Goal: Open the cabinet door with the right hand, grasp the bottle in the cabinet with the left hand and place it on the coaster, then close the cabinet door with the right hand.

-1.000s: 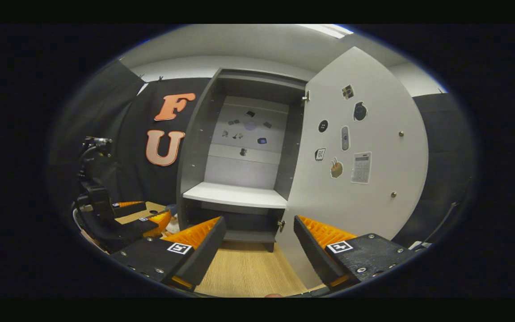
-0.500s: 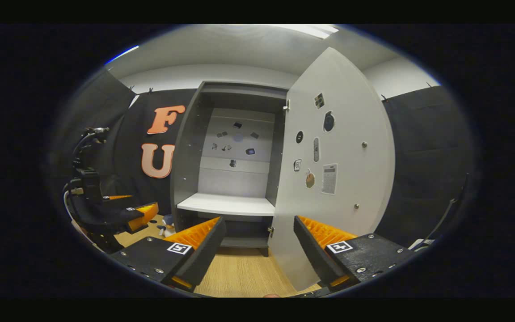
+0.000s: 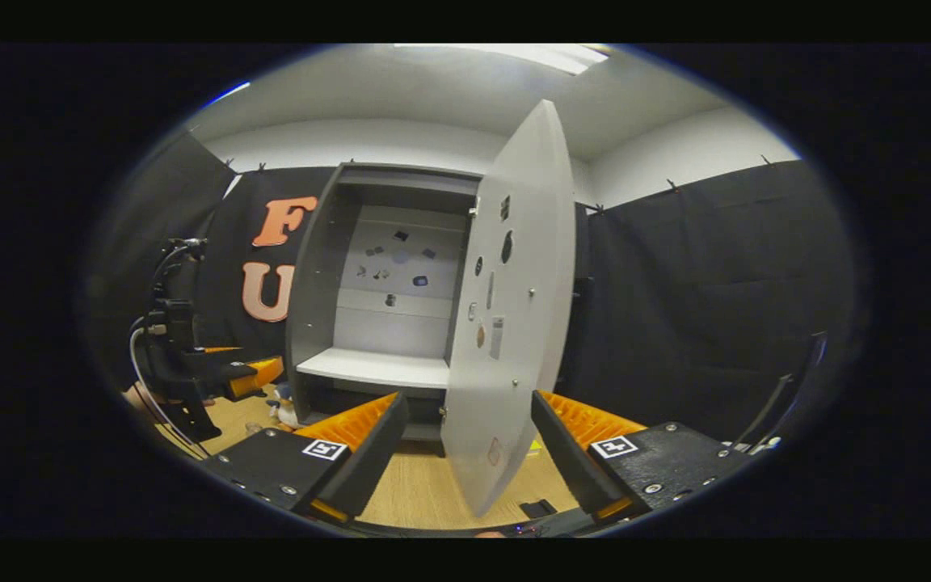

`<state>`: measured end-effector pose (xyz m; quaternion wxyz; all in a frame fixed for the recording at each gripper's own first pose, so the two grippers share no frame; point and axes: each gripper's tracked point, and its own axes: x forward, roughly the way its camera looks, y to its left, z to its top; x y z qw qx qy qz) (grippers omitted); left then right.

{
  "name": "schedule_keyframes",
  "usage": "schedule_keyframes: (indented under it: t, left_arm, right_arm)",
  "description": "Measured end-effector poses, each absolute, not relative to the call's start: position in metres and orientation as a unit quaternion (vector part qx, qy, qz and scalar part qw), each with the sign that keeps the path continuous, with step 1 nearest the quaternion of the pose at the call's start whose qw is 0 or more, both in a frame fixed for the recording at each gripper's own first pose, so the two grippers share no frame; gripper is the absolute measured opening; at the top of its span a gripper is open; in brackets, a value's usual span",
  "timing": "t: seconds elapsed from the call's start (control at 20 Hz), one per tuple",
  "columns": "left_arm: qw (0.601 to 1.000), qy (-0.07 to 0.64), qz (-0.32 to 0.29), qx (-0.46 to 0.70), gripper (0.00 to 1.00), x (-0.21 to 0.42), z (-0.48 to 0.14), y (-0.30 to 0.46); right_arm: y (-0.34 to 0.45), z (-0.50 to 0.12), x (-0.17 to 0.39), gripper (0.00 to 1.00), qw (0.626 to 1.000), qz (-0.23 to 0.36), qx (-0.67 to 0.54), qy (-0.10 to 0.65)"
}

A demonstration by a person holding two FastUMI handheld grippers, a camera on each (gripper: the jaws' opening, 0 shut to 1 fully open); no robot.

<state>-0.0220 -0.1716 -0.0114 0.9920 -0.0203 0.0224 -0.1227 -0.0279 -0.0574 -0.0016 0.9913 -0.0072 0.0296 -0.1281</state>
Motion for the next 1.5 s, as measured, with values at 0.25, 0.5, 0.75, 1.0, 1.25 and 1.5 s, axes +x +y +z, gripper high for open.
schedule_keyframes:
  t: [0.25, 0.5, 0.75, 1.0, 1.25, 1.5]
  left_arm:
    - [0.992, 0.025, -0.118, -0.021, 0.96, -0.021, -0.011, -0.178]
    - [0.995, 0.026, -0.098, -0.026, 0.96, -0.023, -0.012, -0.174]
    - [0.997, 0.024, -0.074, -0.017, 0.96, -0.024, -0.008, -0.16]
    - [0.998, 0.017, -0.068, -0.012, 0.96, -0.022, -0.005, -0.156]
    - [0.997, 0.028, -0.068, -0.03, 0.96, -0.019, -0.01, -0.153]
    - [0.999, 0.028, -0.04, -0.016, 0.96, -0.023, -0.006, -0.124]
  right_arm:
    - [-0.128, -0.005, -0.048, 0.94, 0.979, -0.197, -0.023, 0.043]
    - [-0.173, -0.012, -0.032, 0.94, 0.973, -0.225, 0.001, 0.041]
    - [-0.164, -0.024, -0.016, 0.89, 0.984, -0.157, 0.082, 0.03]
    - [-0.138, -0.019, -0.007, 0.91, 0.99, -0.109, 0.086, 0.039]
    - [-0.096, -0.008, 0.008, 0.91, 0.994, -0.046, 0.09, 0.037]
    - [-0.048, -0.004, 0.034, 0.91, 0.992, 0.026, 0.119, 0.038]
